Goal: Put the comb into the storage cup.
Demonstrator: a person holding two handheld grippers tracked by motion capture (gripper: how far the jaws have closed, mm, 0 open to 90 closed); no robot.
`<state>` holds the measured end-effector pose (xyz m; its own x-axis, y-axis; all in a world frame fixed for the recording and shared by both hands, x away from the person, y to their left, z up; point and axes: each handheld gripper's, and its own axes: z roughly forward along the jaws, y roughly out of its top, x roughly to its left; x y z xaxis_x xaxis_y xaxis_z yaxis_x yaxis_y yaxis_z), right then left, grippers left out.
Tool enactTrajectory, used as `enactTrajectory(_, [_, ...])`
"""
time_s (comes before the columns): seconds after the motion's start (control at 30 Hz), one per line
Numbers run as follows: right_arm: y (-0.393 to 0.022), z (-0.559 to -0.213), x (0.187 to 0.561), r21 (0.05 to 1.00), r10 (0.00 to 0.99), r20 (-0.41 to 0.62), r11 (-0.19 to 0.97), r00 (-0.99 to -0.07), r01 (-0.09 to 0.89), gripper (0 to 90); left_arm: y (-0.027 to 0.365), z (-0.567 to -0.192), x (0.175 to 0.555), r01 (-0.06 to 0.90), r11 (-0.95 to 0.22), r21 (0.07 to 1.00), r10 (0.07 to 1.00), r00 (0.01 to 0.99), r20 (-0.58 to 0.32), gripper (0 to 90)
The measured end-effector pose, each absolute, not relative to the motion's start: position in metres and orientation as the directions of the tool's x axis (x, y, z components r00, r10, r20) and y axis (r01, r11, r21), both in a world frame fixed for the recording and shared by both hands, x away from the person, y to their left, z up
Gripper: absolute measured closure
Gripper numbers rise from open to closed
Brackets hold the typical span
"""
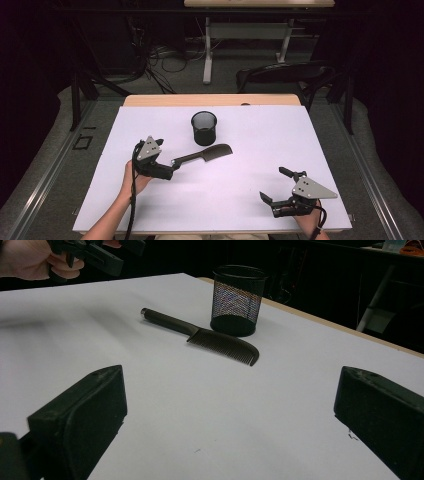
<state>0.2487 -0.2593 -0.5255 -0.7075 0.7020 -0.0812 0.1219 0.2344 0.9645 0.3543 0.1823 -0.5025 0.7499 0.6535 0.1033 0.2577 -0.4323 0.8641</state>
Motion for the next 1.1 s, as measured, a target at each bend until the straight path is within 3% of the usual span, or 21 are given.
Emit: enactTrajectory(1.1, [-0.260, -0.527, 0.250, 0.964, 0.704, -0.073, 0.232, -0.706, 0.132, 0.2, 0.171, -0.495, 0.375, 0.283, -0.591, 0.755, 0.565, 0.814, 0.137, 0.0])
